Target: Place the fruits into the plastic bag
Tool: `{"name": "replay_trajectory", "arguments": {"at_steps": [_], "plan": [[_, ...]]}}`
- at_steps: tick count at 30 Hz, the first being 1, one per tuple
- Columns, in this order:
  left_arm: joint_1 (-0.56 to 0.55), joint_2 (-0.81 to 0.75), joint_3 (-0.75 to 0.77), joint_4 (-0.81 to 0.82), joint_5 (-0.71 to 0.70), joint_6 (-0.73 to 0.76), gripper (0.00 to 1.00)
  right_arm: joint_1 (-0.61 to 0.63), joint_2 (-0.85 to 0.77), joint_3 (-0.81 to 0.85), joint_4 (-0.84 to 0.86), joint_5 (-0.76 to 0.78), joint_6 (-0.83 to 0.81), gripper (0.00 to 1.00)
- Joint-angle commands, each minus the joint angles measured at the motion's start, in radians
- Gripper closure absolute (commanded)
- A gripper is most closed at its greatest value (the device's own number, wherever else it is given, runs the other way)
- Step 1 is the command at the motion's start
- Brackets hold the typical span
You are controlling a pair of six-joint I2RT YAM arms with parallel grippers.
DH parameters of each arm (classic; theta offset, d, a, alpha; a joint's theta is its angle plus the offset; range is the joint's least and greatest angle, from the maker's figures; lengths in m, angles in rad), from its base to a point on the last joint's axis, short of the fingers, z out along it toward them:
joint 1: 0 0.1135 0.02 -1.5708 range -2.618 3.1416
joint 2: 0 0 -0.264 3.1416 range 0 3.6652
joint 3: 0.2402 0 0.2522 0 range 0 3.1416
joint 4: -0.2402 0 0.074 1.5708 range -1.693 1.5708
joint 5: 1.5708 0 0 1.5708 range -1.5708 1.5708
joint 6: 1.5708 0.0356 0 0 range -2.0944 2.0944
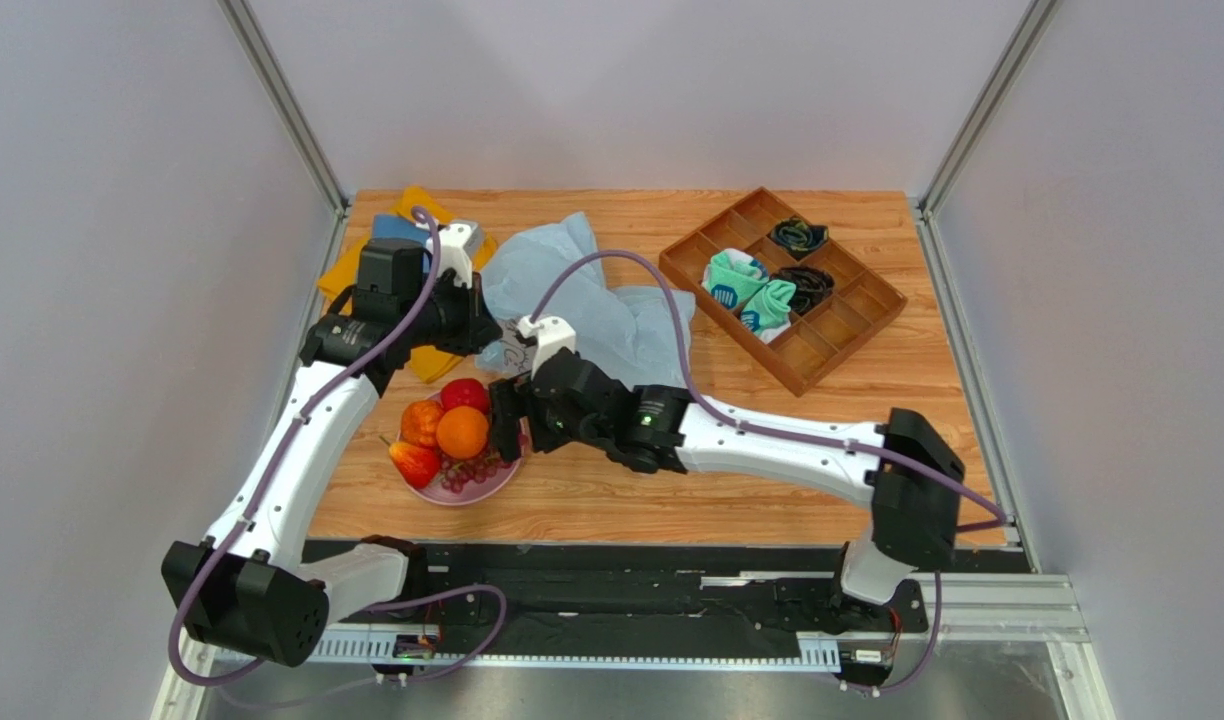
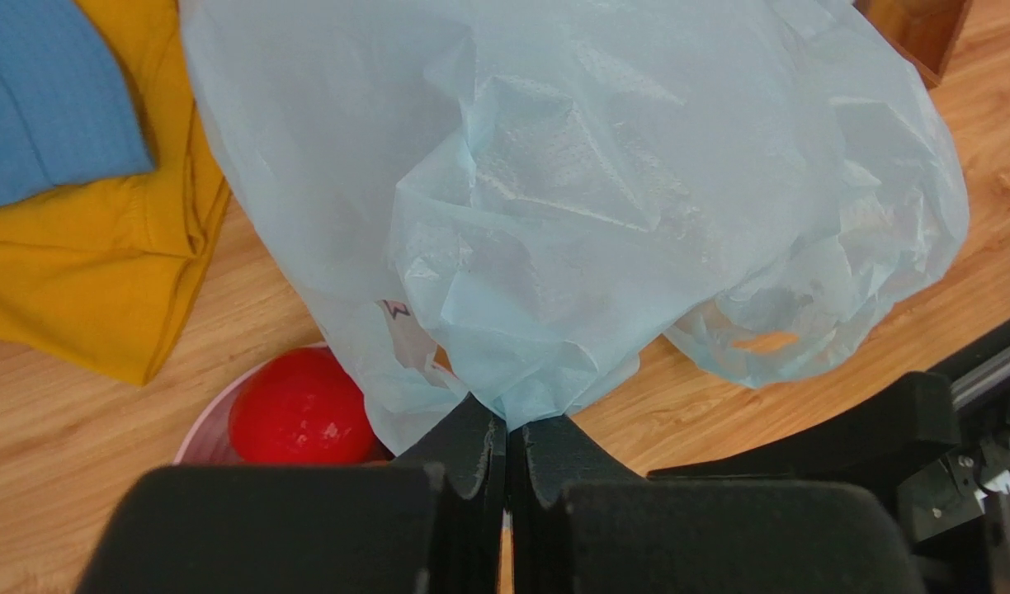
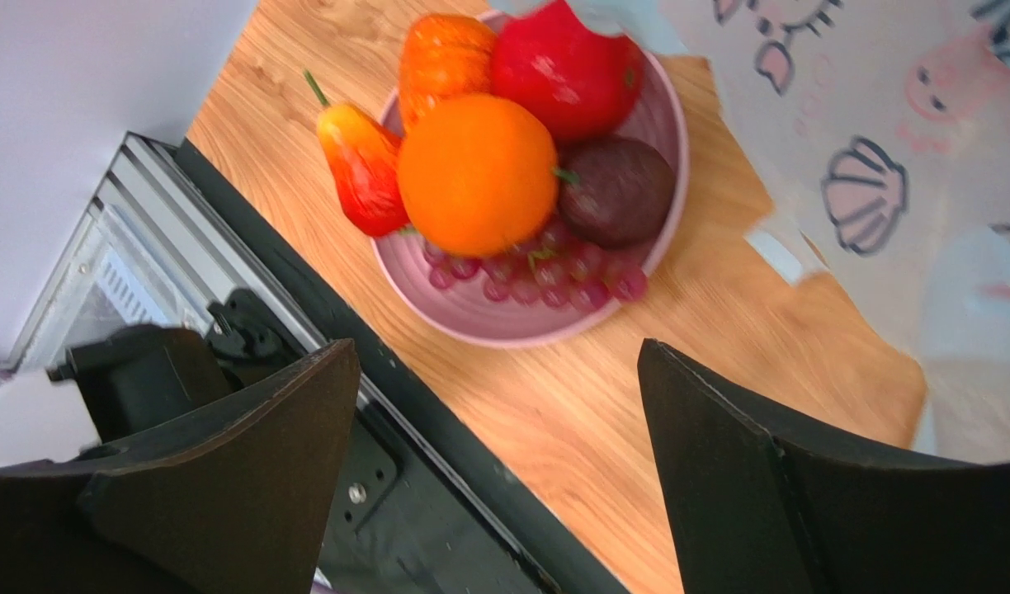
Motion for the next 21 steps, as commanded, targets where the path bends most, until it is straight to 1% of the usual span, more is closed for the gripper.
{"name": "replay_trajectory", "arguments": {"at_steps": [1,2,5,9,21], "plan": [[0.027,-0.030,-0.007,0.000,-0.064,0.030,1.00,0.007,0.119,0.142,0.053,-0.016,-0.024,0.12],[0.029,-0.027,-0.006,0.000,-0.061,0.028,1.00,0.007,0.166,0.187,0.043,-0.015,-0.032,0.11],[0.034,-0.021,-0.007,0.000,-0.051,0.022,1.00,0.007,0.225,0.245,0.026,-0.018,-0.044,0.10],[0.035,-0.015,-0.012,0.000,-0.047,0.016,1.00,0.007,0.305,0.288,0.026,-0.019,-0.058,0.08],[0.066,-0.009,-0.010,-0.015,-0.118,0.025,1.00,-0.007,0.431,0.368,0.041,-0.050,-0.060,0.08]]}}
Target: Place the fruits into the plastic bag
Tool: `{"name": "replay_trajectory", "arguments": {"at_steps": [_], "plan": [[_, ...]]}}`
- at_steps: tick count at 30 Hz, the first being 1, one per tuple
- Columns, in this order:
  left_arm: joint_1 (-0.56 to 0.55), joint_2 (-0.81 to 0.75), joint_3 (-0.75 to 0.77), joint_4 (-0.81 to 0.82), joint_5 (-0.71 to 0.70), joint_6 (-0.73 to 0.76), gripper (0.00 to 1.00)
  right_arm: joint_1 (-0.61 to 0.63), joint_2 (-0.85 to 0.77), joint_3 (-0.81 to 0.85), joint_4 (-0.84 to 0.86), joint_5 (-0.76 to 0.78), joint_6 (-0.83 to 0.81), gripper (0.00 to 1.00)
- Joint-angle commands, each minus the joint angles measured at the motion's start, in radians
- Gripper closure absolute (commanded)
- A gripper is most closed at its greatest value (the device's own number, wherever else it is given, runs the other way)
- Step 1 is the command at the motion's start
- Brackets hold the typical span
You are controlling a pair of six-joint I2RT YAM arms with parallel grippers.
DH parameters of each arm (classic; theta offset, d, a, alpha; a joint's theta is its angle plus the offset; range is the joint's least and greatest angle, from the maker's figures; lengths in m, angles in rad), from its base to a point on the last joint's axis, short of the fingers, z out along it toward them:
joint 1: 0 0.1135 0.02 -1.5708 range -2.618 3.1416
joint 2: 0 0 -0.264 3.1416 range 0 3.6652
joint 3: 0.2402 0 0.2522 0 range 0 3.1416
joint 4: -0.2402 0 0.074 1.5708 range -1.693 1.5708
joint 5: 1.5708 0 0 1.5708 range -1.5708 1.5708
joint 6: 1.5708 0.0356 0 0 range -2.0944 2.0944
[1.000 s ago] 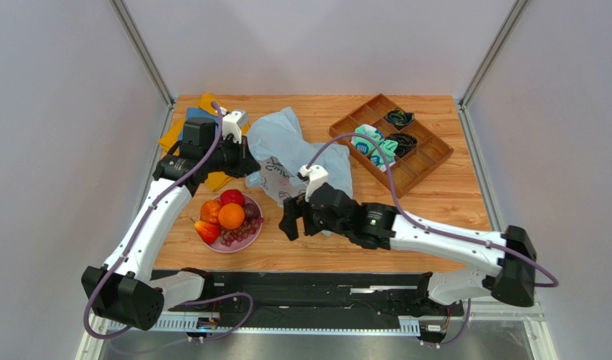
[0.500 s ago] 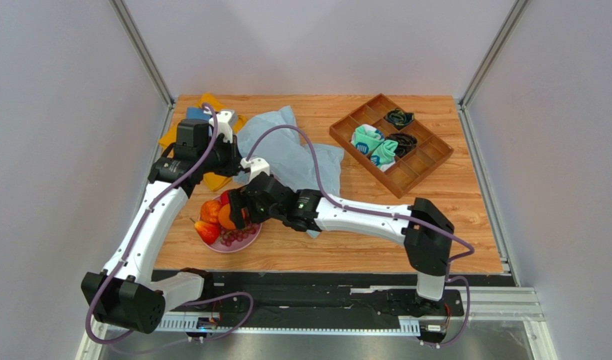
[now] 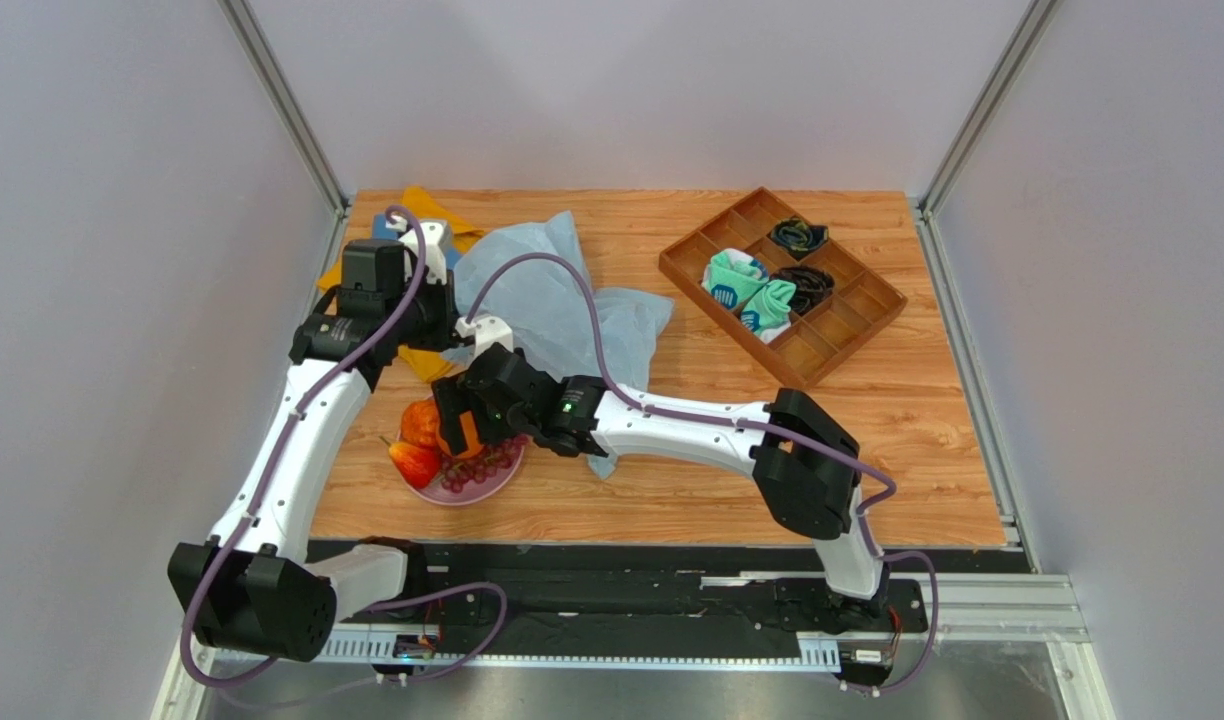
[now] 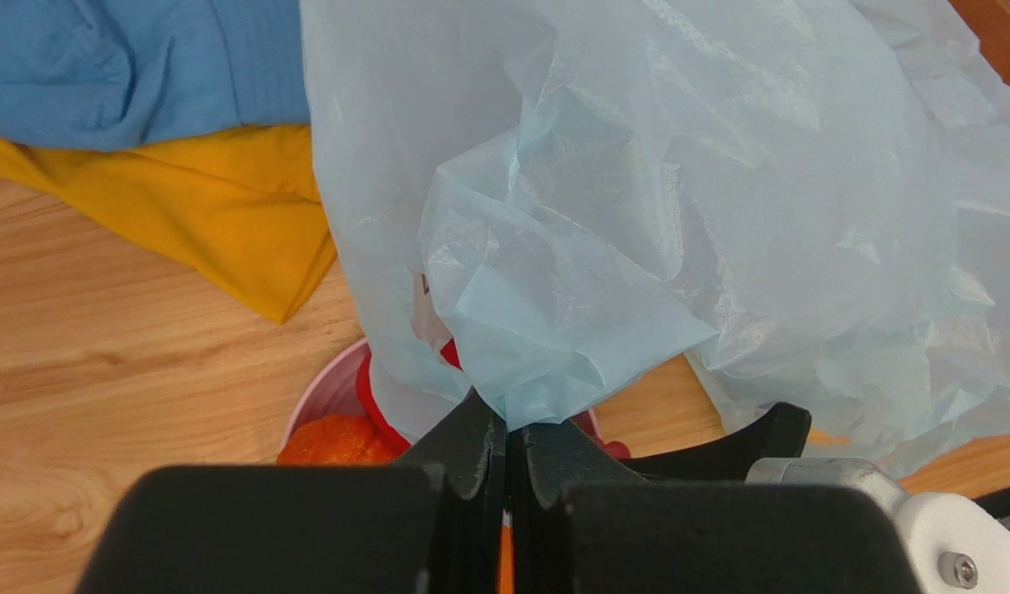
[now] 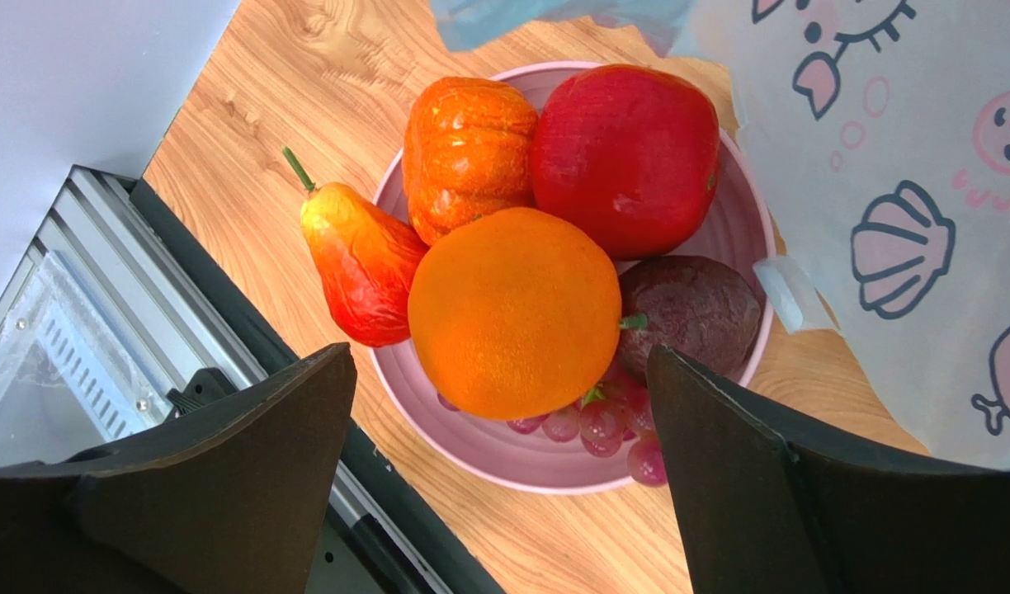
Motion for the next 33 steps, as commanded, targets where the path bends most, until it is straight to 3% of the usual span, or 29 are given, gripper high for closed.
{"name": "replay_trajectory", "arguments": {"at_steps": [1,28,31,33], "plan": [[-0.013,-0.013,0.002,0.001,0.027,0.000,1.00,-0.002,0.064,0.052,0.026,-0.029,-0.025,0.08],[0.090,0.026,-0.008,-0.003,0.058,-0.004,1.00,0.000,0.135,0.043,0.032,-0.014,0.046,0.11],[0.090,0.024,-0.009,0.000,0.075,-0.008,1.00,-0.002,0.132,0.038,0.043,-0.014,0.040,0.15],[0.090,0.026,-0.009,0.000,0.073,-0.008,1.00,-0.002,0.126,0.038,0.050,-0.014,0.033,0.24]]}}
